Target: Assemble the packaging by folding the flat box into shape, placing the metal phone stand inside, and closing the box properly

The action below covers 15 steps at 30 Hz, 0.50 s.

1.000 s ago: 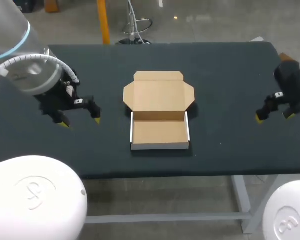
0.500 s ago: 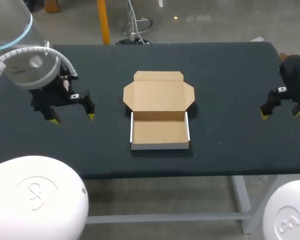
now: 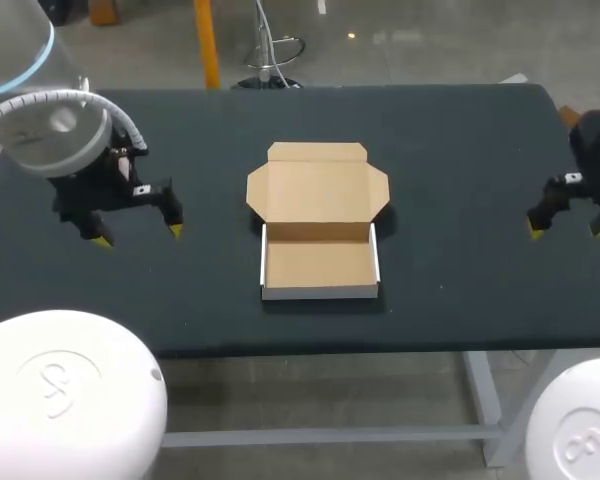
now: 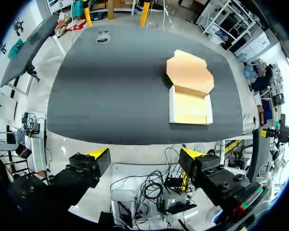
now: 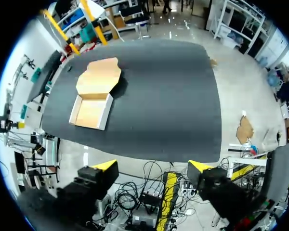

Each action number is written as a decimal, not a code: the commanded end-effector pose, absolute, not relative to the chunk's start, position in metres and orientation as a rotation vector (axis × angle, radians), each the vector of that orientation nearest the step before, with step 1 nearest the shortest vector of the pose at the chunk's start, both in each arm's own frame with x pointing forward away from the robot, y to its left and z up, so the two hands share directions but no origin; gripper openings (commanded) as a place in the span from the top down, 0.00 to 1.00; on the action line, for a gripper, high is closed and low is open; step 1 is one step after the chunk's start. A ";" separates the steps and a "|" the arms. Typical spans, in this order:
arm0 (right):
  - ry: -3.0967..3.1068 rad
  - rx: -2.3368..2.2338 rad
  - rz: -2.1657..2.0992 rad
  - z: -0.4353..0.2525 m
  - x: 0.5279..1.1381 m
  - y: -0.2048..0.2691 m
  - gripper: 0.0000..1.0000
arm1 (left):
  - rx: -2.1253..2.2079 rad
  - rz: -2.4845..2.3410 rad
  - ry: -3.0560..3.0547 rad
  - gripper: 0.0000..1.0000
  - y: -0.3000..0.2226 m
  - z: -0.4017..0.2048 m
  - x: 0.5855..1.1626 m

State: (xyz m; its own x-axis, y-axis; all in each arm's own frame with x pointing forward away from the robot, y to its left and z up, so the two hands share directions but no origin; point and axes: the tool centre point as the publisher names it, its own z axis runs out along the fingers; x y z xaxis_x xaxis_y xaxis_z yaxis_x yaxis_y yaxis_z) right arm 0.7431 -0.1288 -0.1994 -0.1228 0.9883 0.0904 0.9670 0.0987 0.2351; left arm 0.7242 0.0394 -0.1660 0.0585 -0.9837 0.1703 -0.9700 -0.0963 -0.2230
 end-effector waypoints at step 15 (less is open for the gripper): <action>2.268 2.045 0.356 -0.196 0.747 -0.130 0.00 | -2.280 -0.416 2.055 0.00 0.042 -0.182 0.733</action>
State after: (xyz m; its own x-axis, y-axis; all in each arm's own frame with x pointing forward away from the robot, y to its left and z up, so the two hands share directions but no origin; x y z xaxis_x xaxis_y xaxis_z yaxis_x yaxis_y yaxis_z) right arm 0.7478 -0.1303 -0.1984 -0.1145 0.9877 0.1060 0.9716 0.0891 0.2194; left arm 0.7276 0.0425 -0.1760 0.0825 -0.9822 0.1687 -0.9692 -0.1184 -0.2157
